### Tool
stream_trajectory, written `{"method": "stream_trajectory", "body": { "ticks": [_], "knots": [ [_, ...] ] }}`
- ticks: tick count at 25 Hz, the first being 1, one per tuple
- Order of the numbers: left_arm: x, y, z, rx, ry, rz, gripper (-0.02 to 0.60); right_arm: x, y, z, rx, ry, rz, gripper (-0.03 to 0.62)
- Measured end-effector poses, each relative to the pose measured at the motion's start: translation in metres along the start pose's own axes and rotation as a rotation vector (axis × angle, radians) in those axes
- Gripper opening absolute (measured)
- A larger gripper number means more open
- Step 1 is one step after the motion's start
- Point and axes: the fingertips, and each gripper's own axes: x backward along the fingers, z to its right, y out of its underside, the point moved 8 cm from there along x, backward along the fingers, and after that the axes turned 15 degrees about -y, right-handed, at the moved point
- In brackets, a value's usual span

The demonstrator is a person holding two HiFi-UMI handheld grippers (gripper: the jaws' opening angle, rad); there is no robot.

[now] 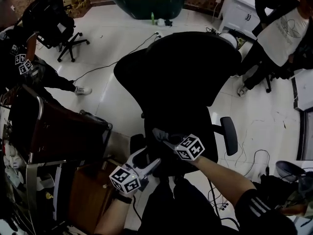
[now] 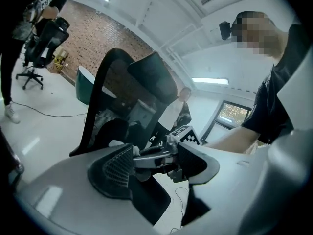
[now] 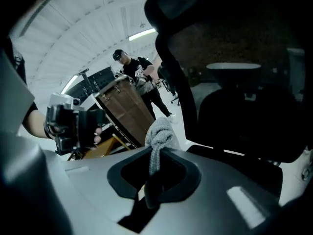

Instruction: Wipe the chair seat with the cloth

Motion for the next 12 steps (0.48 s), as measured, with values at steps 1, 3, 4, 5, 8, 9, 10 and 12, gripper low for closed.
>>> {"method": "stream_trajectory", "body": {
  "ticks": [1,3,4,5,8,9,10,12],
  "knots": [
    [-0.009,0.003,-0.006,-0.004,-0.006,-0.004,0.310,-0.013,0.006,0.017,-0.007,0.005,-0.035,0.031],
    [-0.025,0.008,-0.019,-0.010,-0.022,-0.006,0.310,-0.038,0.018,0.048,-0.005,0.011,-0.101,0.031],
    [-0.031,0.011,-0.024,-0.010,-0.030,-0.007,0.310,-0.051,0.024,0.061,0.004,0.008,-0.132,0.031],
    [-0.035,0.015,-0.029,-0.005,-0.036,-0.008,0.310,-0.065,0.030,0.072,0.015,0.001,-0.164,0.031],
    [-0.051,0.026,-0.039,0.033,-0.027,0.013,0.311,-0.100,0.041,0.103,0.038,-0.002,-0.262,0.031],
    [-0.057,0.028,-0.041,0.047,-0.021,0.023,0.311,-0.109,0.045,0.117,0.045,0.013,-0.295,0.031],
    [-0.063,0.031,-0.042,0.056,-0.017,0.031,0.311,-0.119,0.047,0.131,0.056,0.032,-0.320,0.031],
    [-0.070,0.037,-0.048,0.062,-0.018,0.042,0.311,-0.140,0.048,0.152,0.081,0.055,-0.340,0.031]
  ]
}}
